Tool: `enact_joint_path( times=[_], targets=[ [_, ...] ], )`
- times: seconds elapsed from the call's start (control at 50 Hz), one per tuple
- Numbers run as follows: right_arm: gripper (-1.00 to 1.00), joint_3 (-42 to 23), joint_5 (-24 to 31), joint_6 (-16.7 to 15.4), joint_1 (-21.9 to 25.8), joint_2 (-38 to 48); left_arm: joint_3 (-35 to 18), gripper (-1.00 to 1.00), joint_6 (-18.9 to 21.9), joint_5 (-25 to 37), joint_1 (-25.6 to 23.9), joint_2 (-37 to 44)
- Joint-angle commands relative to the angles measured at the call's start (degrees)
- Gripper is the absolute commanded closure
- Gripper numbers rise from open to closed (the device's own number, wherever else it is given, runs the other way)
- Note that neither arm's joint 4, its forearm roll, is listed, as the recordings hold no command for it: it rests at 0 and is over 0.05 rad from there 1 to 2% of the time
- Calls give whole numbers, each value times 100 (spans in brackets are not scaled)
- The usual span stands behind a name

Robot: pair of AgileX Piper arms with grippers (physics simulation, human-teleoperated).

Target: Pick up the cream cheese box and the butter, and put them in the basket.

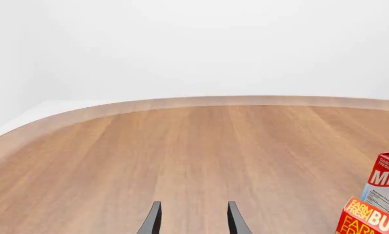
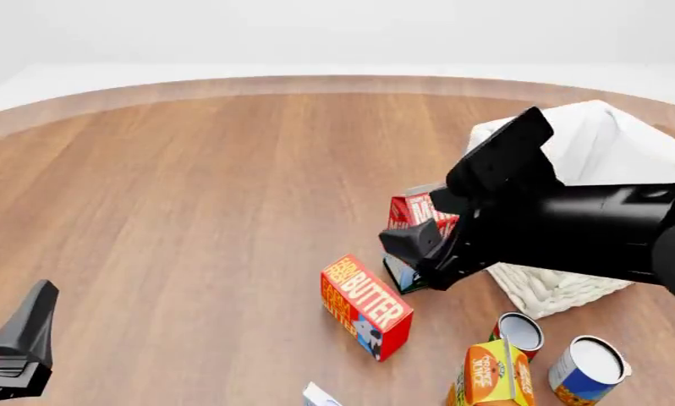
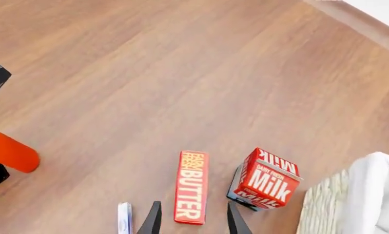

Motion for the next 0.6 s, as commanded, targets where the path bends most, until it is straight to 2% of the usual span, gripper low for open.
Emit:
enact_joint_path(
  times=[0.02, 0.14, 0.28, 0.56, 0.6],
  targets=[
    [-100, 56, -200, 1, 65, 466, 0, -100, 0, 0, 0, 0],
    [-100, -113, -113, 12, 120, 621, 0, -100, 0, 0, 0, 0],
    [-100, 479, -617, 198, 164, 805, 0, -100, 0, 0, 0, 0],
    [-100, 675, -948, 480, 255, 1047, 0, -100, 0, 0, 0, 0],
    [-100, 591, -837, 506, 255, 1063, 0, -100, 0, 0, 0, 0]
  ],
)
